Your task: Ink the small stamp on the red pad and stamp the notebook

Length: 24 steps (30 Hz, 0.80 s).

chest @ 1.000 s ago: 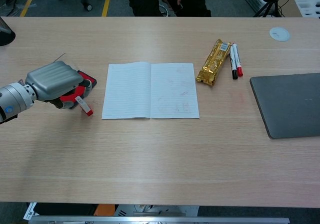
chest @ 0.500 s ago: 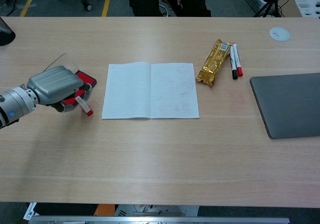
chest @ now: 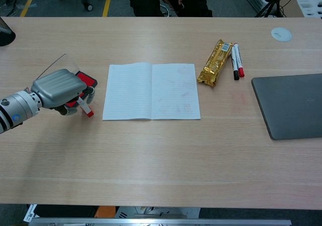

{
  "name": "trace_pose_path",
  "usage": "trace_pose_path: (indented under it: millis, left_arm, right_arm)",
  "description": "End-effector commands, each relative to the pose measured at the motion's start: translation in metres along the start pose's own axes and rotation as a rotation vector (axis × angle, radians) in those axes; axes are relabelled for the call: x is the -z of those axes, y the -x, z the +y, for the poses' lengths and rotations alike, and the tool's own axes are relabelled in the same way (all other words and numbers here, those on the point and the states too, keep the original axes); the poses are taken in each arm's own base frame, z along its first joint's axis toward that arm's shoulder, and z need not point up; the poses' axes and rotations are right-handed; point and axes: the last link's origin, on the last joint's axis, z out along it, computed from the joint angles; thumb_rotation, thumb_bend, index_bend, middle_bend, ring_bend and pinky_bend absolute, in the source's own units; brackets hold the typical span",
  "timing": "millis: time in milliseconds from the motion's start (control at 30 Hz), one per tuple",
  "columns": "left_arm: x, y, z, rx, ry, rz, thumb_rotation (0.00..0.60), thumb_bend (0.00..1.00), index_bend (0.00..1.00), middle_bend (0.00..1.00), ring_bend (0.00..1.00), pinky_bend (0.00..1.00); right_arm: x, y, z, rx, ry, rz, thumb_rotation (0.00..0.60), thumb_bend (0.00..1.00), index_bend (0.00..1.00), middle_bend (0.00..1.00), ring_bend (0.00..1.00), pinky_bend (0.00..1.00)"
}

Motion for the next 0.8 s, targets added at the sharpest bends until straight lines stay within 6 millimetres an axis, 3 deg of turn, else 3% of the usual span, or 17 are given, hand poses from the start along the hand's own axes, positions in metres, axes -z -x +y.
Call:
trace_pose_path:
  millis: [33, 800]
  left_arm:
    - [-0.0005, 0.0005, -0.0005, 0.0, -0.002, 0.002, 0.6, 0.25, 0.46, 1.0, 1.0, 1.0]
    - [-0.0026, 0.0076, -0.0034, 0.002, -0.013, -0.008, 0.6, 0.33, 0.49, 1.0, 1.0, 1.0]
  right_arm:
    - [0.0, 0.0, 0.0001, 0.0, 0.001, 0.0, 0.6, 0.2, 0.26, 0.35, 0.18, 0.3]
    - [0.0025, 0.0014, 0.0027, 0.0, 0.014, -0.006, 0.6, 0.2, 0.26, 0.35, 0.18, 0.3]
